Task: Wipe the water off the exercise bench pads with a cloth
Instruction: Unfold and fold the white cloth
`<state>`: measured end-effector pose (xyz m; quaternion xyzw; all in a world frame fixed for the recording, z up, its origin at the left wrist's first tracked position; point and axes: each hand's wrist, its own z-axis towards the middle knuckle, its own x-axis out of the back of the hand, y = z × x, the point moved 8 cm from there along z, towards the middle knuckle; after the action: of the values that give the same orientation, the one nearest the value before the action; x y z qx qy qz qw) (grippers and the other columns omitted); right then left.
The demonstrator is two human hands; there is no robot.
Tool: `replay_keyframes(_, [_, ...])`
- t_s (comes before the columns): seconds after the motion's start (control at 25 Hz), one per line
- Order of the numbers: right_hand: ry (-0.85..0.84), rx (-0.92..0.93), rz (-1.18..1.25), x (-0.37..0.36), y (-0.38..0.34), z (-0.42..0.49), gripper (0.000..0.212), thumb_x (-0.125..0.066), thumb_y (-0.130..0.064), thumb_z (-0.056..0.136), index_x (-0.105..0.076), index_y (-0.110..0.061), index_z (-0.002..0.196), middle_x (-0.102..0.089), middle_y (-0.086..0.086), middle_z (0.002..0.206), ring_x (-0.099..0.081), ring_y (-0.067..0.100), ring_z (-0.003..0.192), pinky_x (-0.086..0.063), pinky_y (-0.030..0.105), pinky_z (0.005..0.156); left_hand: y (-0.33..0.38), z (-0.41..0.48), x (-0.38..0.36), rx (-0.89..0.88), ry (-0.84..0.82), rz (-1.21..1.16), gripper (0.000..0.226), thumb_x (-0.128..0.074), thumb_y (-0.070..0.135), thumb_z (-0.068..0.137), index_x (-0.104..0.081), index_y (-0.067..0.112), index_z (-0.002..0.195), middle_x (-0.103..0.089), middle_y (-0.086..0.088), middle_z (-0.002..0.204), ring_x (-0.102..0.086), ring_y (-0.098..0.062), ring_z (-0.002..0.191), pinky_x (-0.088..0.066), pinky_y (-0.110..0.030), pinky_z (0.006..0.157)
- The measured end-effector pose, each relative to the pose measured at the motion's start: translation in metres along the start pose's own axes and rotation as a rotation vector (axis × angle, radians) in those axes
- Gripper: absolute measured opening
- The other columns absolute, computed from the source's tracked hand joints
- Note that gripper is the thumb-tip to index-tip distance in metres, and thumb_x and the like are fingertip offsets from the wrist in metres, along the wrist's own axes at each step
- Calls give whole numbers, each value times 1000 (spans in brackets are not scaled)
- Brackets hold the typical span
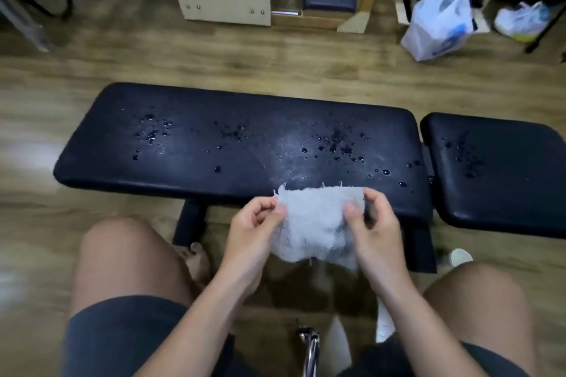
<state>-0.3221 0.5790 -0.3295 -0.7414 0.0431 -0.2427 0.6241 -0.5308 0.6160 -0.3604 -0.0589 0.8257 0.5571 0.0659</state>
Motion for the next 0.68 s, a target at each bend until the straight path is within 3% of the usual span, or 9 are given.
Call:
replay_keyframes(0.08, [63, 143, -288, 1, -16, -20, 20, -68, -21, 86, -60, -24, 104, -60, -8, 100, -59, 6, 90, -43, 19, 82, -2, -21, 1, -2, -2, -8, 13, -71, 4, 86, -67, 13, 77, -67, -3, 80, -60, -17, 81, -48, -30, 77])
replay_keyframes(0.16, [-107, 120, -232, -26, -21, -49, 7, -64, -33, 87, -61, -27, 86, -63, -9, 84, -60, 7, 79, -48, 25, 74, -7, -42, 3, -14, -43, 17, 21, -72, -5, 82, -66, 12, 71, -69, -3, 76, -63, -15, 75, -51, -27, 71])
replay_keyframes(0.24, [-282, 46, -179, -56, -11, -84, 24, -60, -47, 84, -60, -24, 78, -64, -6, 73, -61, 10, 69, -51, 35, 67, -18, -61, 8, -31, -127, 113, 20, -71, -12, 78, -66, 6, 71, -67, -6, 70, -61, -19, 67, -50, -29, 63])
replay_keyframes(0.32, [-292, 43, -147, -68, -2, -108, 28, -61, -48, 80, -60, -21, 75, -64, -4, 71, -60, 11, 67, -49, 34, 66, -31, -74, 22, -49, -186, 182, 14, -70, -13, 72, -63, -2, 77, -63, -8, 67, -56, -21, 63, -47, -30, 57])
replay_keyframes(0.36, [-282, 28, -94, -71, 2, -115, 23, -64, -39, 83, -62, -18, 74, -65, -2, 70, -59, 9, 66, -47, 31, 65, -38, -79, 28, -50, -211, 198, 17, -71, -10, 69, -61, -4, 82, -61, -6, 67, -54, -20, 64, -46, -29, 57])
replay_keyframes(0.48, [-337, -82, 83, -83, 7, -131, 14, -63, -11, 90, -64, -5, 78, -65, 3, 67, -58, 4, 62, -46, 19, 61, -46, -92, 44, -12, -250, 165, 42, -83, 4, 62, -58, -4, 94, -57, -7, 73, -52, -20, 70, -48, -30, 63])
replay_keyframes(0.56, [-405, -133, 192, -91, 4, -136, 13, -66, -11, 88, -64, -3, 78, -66, 3, 70, -61, 8, 68, -50, 23, 67, -48, -96, 52, 43, -294, 71, 49, -88, 13, 59, -61, -1, 98, -63, -16, 87, -58, -24, 83, -52, -36, 75])
replay_keyframes(0.68, [-557, -324, 436, -101, 11, -143, 12, -69, -18, 83, -65, -6, 80, -67, 12, 81, -62, 22, 78, -51, 36, 74, -45, -105, 54, 78, -391, -19, 47, -88, 11, 64, -63, 1, 103, -65, -16, 99, -62, -25, 99, -52, -38, 92])
